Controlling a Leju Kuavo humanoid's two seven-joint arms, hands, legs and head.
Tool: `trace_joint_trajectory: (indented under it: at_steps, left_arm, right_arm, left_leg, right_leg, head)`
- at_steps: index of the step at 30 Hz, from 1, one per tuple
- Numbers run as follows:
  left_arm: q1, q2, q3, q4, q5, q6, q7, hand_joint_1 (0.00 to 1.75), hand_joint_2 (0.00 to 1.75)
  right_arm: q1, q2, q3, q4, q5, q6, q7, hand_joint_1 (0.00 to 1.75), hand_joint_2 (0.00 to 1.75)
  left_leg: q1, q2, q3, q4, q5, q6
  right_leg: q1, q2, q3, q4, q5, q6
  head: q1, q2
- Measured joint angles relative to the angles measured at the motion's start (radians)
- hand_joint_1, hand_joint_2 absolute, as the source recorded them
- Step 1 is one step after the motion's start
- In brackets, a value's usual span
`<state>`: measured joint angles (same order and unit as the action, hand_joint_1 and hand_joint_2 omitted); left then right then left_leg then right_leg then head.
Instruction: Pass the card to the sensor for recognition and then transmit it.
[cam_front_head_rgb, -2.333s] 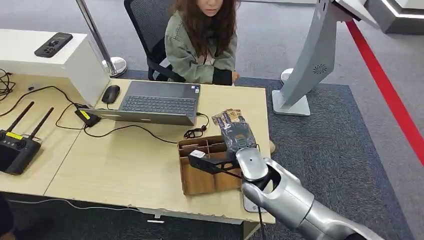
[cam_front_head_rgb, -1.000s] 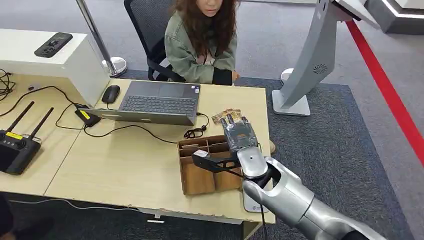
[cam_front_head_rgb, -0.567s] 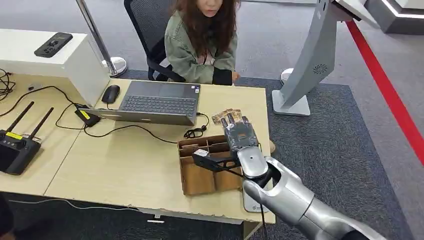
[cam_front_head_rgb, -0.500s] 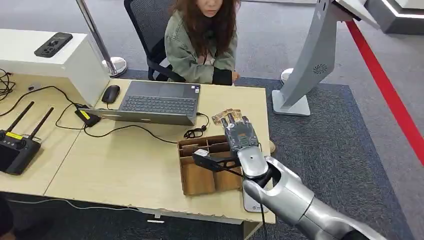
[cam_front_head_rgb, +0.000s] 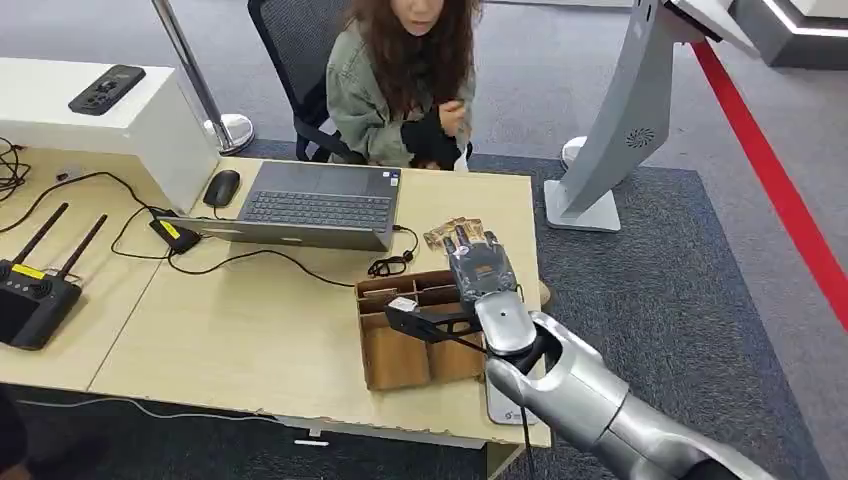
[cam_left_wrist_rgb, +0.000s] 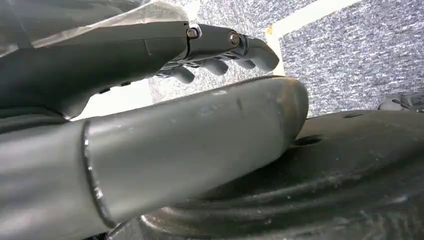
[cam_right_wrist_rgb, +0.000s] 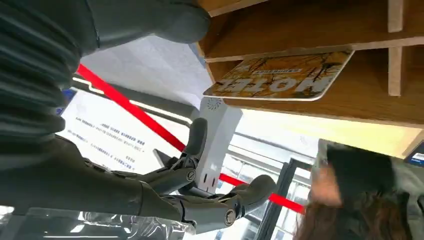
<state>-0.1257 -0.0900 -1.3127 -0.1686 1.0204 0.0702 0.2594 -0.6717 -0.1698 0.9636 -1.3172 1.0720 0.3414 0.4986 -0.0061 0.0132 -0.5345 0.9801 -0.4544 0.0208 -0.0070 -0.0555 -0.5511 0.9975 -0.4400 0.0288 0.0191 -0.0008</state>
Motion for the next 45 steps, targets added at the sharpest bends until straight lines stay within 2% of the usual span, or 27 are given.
trace_joint_trajectory:
  at_steps: [5, 19, 34, 45]
  left_arm:
    - [0.0, 0.0, 0.0, 0.0, 0.001, 0.0, 0.0, 0.0, 0.0]
    - [0.0, 0.0, 0.0, 0.0, 0.006, 0.0, 0.002, 0.0, 0.0]
    - [0.0, -0.002, 0.0, 0.0, 0.01, 0.0, 0.003, 0.0, 0.0]
    - [0.0, -0.002, 0.0, 0.0, 0.015, -0.002, 0.005, 0.0, 0.0]
  right_arm:
    - [0.0, 0.002, 0.0, 0.0, -0.016, 0.0, -0.011, 0.31, 1.75]
    - [0.0, 0.01, 0.0, -0.001, -0.031, 0.0, -0.017, 0.61, 1.75]
    - [-0.003, 0.014, 0.0, -0.001, -0.031, -0.001, -0.017, 0.68, 1.75]
    - [-0.005, 0.017, 0.001, -0.001, -0.033, -0.001, -0.017, 0.82, 1.75]
  left_leg:
    - [0.0, 0.0, 0.0, 0.0, 0.0, 0.0]
    - [0.0, 0.0, 0.0, 0.0, 0.0, 0.0]
    - [0.0, 0.0, 0.0, 0.0, 0.0, 0.0]
    - [0.0, 0.0, 0.0, 0.0, 0.0, 0.0]
  right_leg:
    - [0.0, 0.0, 0.0, 0.0, 0.0, 0.0]
    - [0.0, 0.0, 0.0, 0.0, 0.0, 0.0]
    - [0.0, 0.0, 0.0, 0.0, 0.0, 0.0]
    - [0.0, 0.0, 0.0, 0.0, 0.0, 0.0]
  head:
    - [0.0, 0.0]
    - [0.0, 0.0]
    - [0.0, 0.0]
    - [0.0, 0.0]
